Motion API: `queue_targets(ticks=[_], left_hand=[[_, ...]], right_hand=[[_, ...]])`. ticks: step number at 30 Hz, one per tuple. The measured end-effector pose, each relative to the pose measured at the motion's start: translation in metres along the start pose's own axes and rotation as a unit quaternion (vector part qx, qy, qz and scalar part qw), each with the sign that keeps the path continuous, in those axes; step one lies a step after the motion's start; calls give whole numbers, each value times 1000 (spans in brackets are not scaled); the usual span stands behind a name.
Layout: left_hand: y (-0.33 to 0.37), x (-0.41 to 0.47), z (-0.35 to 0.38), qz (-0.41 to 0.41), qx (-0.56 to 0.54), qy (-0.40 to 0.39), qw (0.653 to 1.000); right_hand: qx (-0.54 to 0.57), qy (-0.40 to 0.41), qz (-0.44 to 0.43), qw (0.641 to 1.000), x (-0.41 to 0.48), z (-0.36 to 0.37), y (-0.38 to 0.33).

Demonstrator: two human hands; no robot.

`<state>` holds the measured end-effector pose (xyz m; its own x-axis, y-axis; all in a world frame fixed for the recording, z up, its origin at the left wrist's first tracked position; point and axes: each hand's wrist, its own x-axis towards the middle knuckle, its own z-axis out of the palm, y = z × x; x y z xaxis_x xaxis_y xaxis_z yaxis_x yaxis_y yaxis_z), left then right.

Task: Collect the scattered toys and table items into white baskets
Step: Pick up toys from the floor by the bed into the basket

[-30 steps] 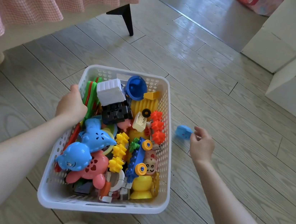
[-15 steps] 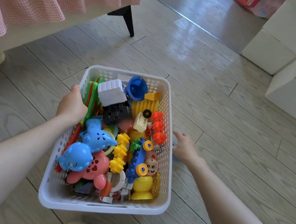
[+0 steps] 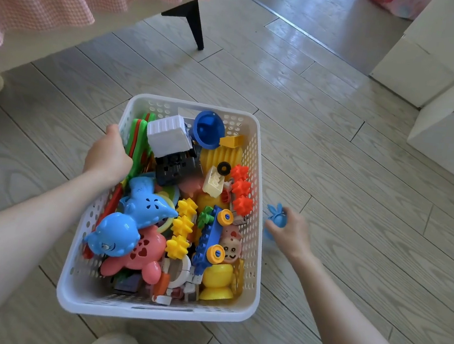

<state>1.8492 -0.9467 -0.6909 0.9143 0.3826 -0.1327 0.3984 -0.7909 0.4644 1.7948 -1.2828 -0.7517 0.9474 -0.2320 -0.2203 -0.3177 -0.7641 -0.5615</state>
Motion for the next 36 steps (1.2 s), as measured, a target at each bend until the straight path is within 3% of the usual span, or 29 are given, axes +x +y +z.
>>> queue_targets(ticks=[6,9,13,16,19,25,36], left_hand=[[2,-3,0,1,-14,2,1000],[2,-4,-1,-2,-30,-3,1000],[2,-5,-3,-8,-44,-11,999],[2,-5,-5,-10,-46,-14,999],[1,-6,-6,-9,-47,-18,999],[1,-5,-5,-7,-60,-21,998],[0,-6,-15,-5,-109,-42,993]], right_hand=[[192,97,-26,976,-11,-38,-50],[205,108,-106,967,-31,-50,-84],[135,-39,-232,962,-68,-47,-118],[27,-160,-293,942,-91,-34,-126],[-65,-224,-332,914,-104,-20,-129],[-180,-262,-401,859,-116,-1,-129],[-136,-353,-382,843,-120,1,-131]])
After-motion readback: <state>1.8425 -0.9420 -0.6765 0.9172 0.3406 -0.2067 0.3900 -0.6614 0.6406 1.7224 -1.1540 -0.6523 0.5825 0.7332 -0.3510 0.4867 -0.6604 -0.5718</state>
